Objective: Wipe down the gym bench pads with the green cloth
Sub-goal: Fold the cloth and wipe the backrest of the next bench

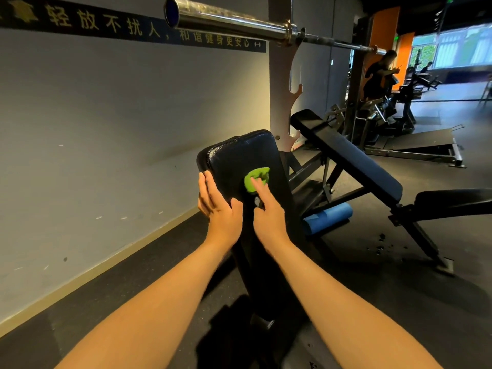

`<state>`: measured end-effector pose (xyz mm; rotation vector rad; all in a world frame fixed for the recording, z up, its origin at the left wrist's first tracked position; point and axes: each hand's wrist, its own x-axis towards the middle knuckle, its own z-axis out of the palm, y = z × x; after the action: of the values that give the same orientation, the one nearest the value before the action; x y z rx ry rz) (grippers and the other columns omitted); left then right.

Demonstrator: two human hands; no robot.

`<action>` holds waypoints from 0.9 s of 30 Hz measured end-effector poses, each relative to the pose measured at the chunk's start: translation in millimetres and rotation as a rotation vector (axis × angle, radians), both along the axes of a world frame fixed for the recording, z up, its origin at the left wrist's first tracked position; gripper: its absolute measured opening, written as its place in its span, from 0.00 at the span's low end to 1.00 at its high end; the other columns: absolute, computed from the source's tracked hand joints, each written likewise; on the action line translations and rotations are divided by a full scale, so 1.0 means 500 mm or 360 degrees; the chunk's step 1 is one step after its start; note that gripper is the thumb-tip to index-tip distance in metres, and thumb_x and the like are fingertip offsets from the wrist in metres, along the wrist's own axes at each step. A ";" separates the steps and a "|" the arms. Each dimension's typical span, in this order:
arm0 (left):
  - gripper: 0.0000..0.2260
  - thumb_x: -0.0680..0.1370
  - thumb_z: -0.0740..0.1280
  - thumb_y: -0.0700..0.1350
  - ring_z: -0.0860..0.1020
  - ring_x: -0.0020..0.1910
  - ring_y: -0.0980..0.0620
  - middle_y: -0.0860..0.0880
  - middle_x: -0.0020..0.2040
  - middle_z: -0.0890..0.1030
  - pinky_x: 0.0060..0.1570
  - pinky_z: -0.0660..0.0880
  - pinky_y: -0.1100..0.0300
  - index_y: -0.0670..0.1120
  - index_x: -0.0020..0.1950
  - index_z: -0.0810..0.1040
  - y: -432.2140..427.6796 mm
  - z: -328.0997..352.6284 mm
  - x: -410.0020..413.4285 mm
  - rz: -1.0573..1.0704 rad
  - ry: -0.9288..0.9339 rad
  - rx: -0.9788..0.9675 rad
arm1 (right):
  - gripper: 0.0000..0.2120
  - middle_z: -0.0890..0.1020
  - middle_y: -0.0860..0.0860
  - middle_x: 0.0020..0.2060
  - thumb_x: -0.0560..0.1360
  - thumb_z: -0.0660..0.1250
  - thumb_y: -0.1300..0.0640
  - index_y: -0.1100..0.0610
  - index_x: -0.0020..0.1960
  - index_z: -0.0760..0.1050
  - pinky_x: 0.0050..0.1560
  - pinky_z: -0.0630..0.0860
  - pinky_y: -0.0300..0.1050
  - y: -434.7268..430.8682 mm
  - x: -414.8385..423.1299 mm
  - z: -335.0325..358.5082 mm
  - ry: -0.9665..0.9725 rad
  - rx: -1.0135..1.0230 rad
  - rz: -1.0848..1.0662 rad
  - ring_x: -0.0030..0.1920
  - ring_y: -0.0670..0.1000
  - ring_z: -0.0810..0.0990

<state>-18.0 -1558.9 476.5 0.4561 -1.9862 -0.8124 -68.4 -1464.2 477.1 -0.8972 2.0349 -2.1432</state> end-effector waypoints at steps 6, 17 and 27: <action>0.34 0.84 0.63 0.48 0.45 0.79 0.57 0.53 0.82 0.44 0.76 0.49 0.56 0.56 0.81 0.43 -0.012 -0.011 0.064 -0.0360 -0.0104 0.0330 | 0.31 0.63 0.35 0.74 0.80 0.60 0.69 0.43 0.75 0.65 0.78 0.54 0.43 0.002 0.094 -0.082 0.0142 0.0063 0.0073 0.77 0.36 0.54; 0.15 0.87 0.53 0.46 0.75 0.64 0.56 0.51 0.66 0.77 0.67 0.71 0.57 0.49 0.72 0.71 -0.050 -0.004 0.128 -0.0540 -0.0124 0.0981 | 0.36 0.49 0.44 0.81 0.80 0.59 0.70 0.44 0.80 0.54 0.77 0.45 0.47 -0.067 0.081 0.062 0.0803 0.0399 0.0002 0.80 0.46 0.41; 0.19 0.87 0.51 0.53 0.65 0.75 0.53 0.53 0.76 0.67 0.74 0.64 0.50 0.54 0.78 0.64 -0.006 -0.051 0.175 -0.0759 -0.0167 0.1091 | 0.34 0.43 0.39 0.77 0.80 0.62 0.67 0.45 0.79 0.57 0.79 0.49 0.49 0.026 0.142 -0.144 0.0989 0.0997 -0.0156 0.79 0.45 0.39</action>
<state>69.7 -1561.9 451.1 0.4138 -1.8954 -1.8218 2.4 -1451.1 405.3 -1.4685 2.8142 -1.1602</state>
